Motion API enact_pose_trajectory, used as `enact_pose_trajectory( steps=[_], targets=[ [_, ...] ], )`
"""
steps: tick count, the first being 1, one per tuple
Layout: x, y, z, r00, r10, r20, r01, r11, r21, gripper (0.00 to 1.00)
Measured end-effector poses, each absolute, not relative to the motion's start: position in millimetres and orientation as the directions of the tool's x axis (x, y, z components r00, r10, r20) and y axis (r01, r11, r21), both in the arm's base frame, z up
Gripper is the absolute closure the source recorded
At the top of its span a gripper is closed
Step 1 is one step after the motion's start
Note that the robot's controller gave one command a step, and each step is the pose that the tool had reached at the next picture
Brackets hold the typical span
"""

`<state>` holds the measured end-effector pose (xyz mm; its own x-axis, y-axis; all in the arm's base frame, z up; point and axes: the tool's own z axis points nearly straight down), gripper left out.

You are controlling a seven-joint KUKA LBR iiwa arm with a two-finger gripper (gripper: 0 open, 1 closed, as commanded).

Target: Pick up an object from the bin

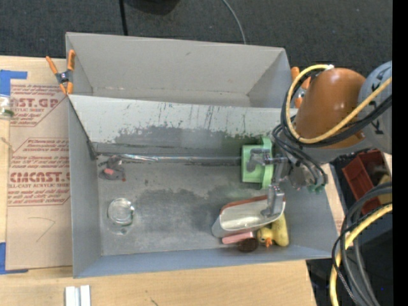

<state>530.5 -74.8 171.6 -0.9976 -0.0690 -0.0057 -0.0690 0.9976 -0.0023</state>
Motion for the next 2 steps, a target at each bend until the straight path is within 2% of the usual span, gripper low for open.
enact_pose_trajectory(
  steps=[1, 2],
  targets=[
    [523.3, -58, 120, -0.981, -0.196, -0.006, -0.196, 0.981, -0.002, 0.0],
    [522.5, -54, 88, -0.967, -0.254, 0.013, -0.254, 0.967, 0.002, 0.0]
  ],
)
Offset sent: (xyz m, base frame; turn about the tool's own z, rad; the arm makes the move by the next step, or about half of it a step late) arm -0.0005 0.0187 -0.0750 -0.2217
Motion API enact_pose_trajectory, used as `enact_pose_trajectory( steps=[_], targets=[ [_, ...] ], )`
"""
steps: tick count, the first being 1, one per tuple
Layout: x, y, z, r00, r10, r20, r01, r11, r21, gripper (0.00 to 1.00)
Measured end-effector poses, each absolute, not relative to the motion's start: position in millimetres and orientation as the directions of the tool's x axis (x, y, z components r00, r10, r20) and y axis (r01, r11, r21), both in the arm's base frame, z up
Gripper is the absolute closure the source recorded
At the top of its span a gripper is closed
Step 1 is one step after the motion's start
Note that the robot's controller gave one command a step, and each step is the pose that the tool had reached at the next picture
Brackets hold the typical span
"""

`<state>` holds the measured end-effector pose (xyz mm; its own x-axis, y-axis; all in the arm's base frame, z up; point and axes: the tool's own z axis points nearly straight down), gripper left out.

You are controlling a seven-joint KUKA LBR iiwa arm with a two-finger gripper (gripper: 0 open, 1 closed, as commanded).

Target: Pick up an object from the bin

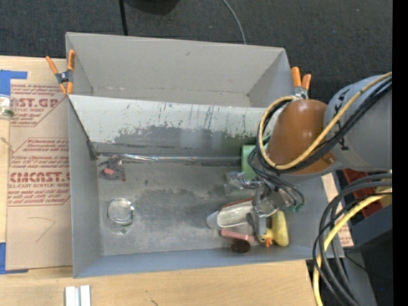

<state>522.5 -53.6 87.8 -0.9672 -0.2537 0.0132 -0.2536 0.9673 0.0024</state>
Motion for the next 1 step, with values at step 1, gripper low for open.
enact_pose_trajectory(
  steps=[1],
  targets=[
    [501.5, -22.6, 86.1, -0.925, -0.38, -0.015, -0.38, 0.925, -0.012, 1.0]
  ],
)
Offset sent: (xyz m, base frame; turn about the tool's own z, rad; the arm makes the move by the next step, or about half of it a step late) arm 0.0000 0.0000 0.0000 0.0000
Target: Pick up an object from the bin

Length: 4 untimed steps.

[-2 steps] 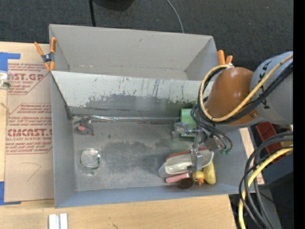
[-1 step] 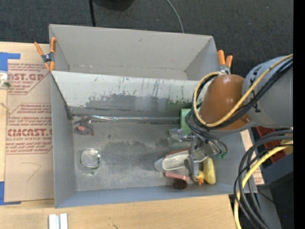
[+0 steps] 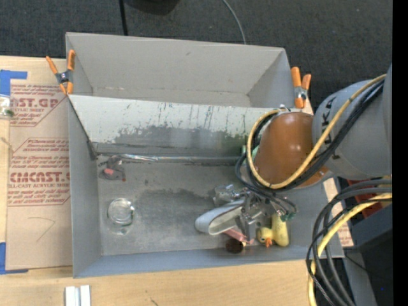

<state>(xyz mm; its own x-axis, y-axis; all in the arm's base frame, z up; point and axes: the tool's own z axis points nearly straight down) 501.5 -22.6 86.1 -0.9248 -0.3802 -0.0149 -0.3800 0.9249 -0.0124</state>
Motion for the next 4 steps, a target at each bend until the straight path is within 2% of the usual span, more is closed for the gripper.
enact_pose_trajectory(
  steps=[2, 3, 4],
  targets=[
    [504.4, -16, 85, -0.918, -0.396, -0.015, -0.396, 0.918, -0.019, 1.0],
    [507.0, -1, 100, -0.887, -0.46, -0.023, -0.46, 0.888, -0.019, 1.0],
    [507.6, 6, 99, -0.882, -0.471, -0.024, -0.47, 0.882, -0.032, 1.0]
  ],
)
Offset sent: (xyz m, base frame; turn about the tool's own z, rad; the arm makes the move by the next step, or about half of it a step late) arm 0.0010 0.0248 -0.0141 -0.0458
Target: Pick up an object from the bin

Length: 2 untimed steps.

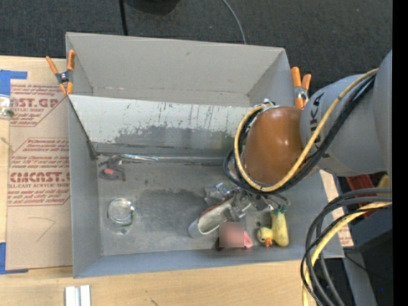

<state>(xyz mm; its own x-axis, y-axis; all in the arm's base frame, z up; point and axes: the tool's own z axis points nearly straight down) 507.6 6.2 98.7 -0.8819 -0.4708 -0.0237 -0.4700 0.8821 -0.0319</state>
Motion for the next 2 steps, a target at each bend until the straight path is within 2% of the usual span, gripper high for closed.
enact_pose_trajectory(
  steps=[2],
  targets=[
    [507.7, 6.3, 98.4, -0.882, -0.471, -0.024, -0.471, 0.882, -0.032, 1.0]
  ],
)
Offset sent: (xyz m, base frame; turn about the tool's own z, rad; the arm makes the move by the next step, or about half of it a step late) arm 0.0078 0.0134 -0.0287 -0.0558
